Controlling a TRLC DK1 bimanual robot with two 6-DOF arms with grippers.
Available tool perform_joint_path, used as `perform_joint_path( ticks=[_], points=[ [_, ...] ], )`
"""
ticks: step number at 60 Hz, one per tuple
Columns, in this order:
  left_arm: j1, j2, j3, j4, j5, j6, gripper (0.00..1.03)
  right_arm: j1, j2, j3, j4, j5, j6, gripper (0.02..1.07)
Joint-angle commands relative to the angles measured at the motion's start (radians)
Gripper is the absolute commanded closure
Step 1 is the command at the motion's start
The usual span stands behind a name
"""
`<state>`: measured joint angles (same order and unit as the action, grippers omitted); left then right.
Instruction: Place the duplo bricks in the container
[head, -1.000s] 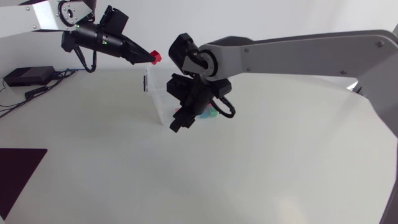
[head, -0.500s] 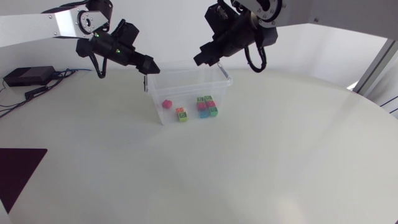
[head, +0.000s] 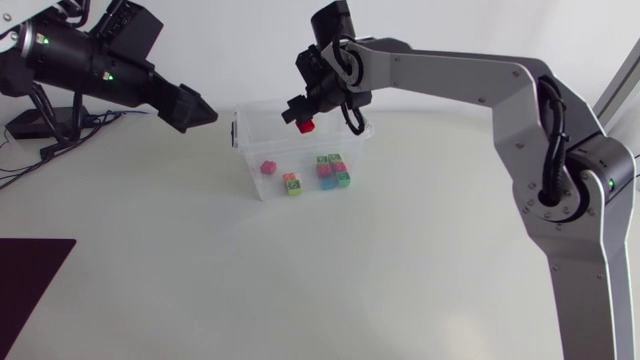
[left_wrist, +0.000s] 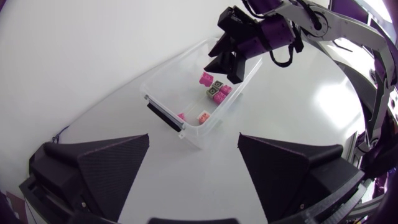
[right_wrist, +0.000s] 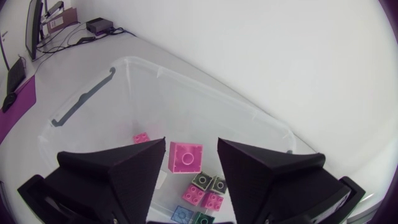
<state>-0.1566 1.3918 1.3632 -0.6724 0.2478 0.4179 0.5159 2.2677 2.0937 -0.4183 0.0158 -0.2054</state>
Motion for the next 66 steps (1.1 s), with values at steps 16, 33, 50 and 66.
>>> perform_joint_path(
  ticks=[16, 33, 50, 66],
  points=[
    [0.08, -0.396, -0.342, 0.152, -0.071, 0.024, 0.03, -0.011, -0.313, -0.337, 0.108, 0.049, 0.006, 0.07],
    [0.089, -0.718, -0.579, 0.266, -0.151, 0.021, 0.03, -0.089, -0.724, -0.751, 0.213, 0.105, -0.023, 0.07],
    [0.097, -0.863, -0.622, 0.263, -0.217, -0.033, 0.03, -0.198, -1.064, -1.098, 0.335, 0.165, -0.051, 0.07],
    [0.109, -1.021, -0.768, 0.329, -0.217, -0.054, 0.04, -0.37, -1.375, -1.394, 0.427, 0.162, -0.052, 0.07]
  ],
)
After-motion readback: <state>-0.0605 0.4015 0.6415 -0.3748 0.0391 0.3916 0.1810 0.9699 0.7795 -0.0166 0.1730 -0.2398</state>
